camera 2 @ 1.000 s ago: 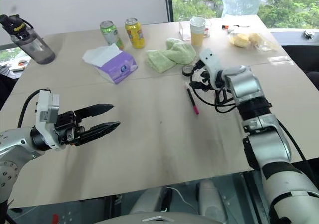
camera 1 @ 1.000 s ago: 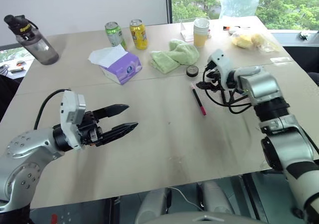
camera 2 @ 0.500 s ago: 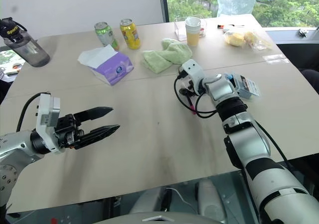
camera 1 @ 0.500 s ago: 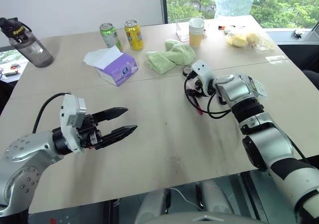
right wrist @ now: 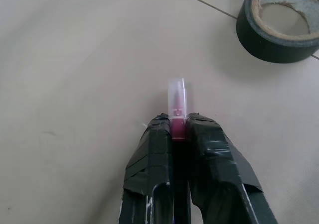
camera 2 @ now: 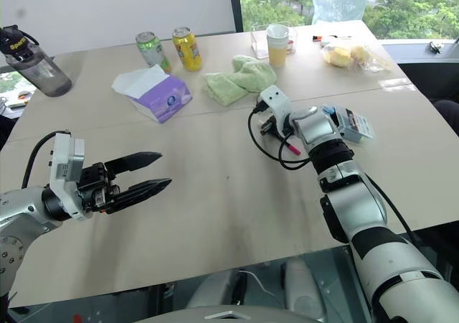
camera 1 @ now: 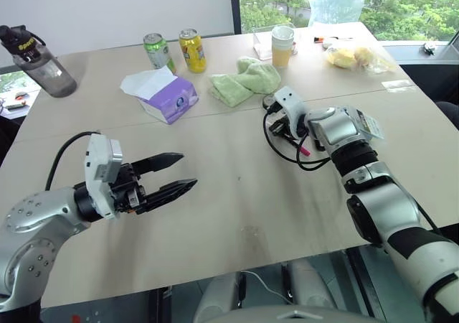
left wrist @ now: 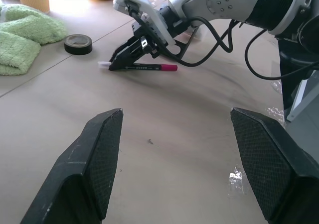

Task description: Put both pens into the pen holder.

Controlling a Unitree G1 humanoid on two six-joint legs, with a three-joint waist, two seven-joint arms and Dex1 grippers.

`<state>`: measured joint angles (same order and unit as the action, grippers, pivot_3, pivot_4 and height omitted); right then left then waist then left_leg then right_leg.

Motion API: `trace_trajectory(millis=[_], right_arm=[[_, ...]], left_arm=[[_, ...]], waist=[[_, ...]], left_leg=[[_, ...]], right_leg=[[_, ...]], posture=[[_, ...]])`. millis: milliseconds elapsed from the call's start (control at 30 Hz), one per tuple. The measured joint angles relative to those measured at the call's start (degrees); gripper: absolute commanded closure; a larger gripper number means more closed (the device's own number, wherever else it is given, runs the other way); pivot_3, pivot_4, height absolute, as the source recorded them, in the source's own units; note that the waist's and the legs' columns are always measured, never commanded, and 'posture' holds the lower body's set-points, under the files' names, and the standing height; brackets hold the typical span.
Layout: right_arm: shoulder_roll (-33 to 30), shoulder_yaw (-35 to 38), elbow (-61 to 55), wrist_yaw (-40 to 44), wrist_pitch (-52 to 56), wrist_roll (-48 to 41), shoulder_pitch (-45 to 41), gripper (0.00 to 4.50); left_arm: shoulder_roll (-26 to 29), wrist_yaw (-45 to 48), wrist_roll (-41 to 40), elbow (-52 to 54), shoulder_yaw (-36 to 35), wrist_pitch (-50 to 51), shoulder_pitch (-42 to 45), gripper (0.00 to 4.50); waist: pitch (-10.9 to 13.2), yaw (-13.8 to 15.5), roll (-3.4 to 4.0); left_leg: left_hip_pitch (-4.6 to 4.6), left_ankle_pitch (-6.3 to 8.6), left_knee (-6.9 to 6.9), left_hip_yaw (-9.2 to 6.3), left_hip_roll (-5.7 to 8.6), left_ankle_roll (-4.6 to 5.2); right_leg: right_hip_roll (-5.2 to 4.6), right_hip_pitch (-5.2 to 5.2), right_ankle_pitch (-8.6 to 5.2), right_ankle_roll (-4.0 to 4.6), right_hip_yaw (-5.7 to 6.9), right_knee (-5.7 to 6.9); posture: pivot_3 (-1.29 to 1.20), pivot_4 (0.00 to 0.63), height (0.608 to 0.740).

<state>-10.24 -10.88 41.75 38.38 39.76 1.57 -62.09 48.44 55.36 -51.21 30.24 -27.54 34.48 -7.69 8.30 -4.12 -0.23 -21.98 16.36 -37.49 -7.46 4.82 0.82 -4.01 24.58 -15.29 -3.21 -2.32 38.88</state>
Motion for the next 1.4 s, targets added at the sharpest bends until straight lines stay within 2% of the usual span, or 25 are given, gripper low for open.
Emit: trace_trajectory(millis=[133,267,433,533,700,867,1133,1400], right_arm=[[-0.8,0.7,-4.8,1.4,1.3,-1.7,-0.5,4.47],[-4.7,1.1,-14.9,6.5,3.4,-5.2,-1.1,4.47],[-11.9,4.6,-31.5,24.3,0.7,-18.1,2.2,4.47],[-16.2,5.2,-32.5,31.6,-1.3,-21.9,3.5,4.47],[-20.6,9.4,-27.1,38.1,-6.5,-25.3,4.3,4.47],[-23.3,10.4,-18.2,43.5,-12.3,-26.1,3.8,4.47],[-22.5,10.3,-2.0,44.9,-31.5,-21.0,1.6,4.47],[-22.6,10.2,11.1,45.5,-40.4,-17.1,-1.8,4.47]], left_arm=[[0.0,0.1,0.0,-0.1,0.0,0.0,0.1,0.98],[0.0,0.5,0.0,-0.4,-0.1,-0.1,-0.1,0.98],[0.0,0.6,0.1,-0.6,0.2,-0.1,0.7,0.98],[0.0,0.7,0.2,-0.7,0.7,-0.2,1.5,0.98],[0.0,0.8,0.5,-0.9,1.2,-0.4,2.3,0.98],[0.0,1.2,0.5,-1.2,1.8,-0.5,3.2,0.98],[0.0,1.3,0.7,-2.2,3.4,-0.7,4.6,0.98],[0.0,1.3,1.1,-2.2,3.4,-0.7,4.3,0.98]], waist=[[0.0,0.1,0.00],[0.0,0.2,0.01],[0.0,0.3,0.00],[0.0,0.5,-0.01],[0.0,0.5,0.00],[0.0,0.5,0.00],[0.0,0.5,-0.01],[0.0,0.4,0.00]], left_leg=[[-0.01,0.00,0.00,-0.01,0.00,0.00],[-0.04,0.01,0.00,-0.05,0.00,0.01],[-0.03,0.01,0.02,-0.08,0.00,0.02],[0.00,0.01,-0.02,-0.07,0.01,0.02],[0.02,0.01,0.00,-0.03,-0.01,0.02],[0.01,0.01,0.00,-0.01,-0.01,0.02],[-0.01,0.01,-0.01,0.02,-0.01,0.02],[-0.01,0.01,0.00,0.01,-0.01,0.01]], right_leg=[[0.00,0.00,0.00,0.00,0.00,-0.01],[-0.01,0.00,0.00,0.00,0.04,-0.04],[-0.02,-0.03,0.00,-0.01,0.07,-0.07],[-0.03,-0.09,0.00,-0.01,0.07,-0.05],[-0.02,-0.07,0.00,-0.01,0.02,-0.04],[-0.02,-0.07,0.00,-0.01,0.01,-0.06],[-0.02,-0.05,0.00,-0.01,0.01,-0.05],[-0.02,-0.03,0.00,-0.01,0.01,-0.05]], posture=[[0.00,0.150,0.740],[0.00,0.150,0.740],[0.00,0.150,0.740],[0.00,0.150,0.740],[0.00,0.150,0.740],[0.00,0.150,0.740],[0.00,0.150,0.740],[0.00,0.150,0.740]])
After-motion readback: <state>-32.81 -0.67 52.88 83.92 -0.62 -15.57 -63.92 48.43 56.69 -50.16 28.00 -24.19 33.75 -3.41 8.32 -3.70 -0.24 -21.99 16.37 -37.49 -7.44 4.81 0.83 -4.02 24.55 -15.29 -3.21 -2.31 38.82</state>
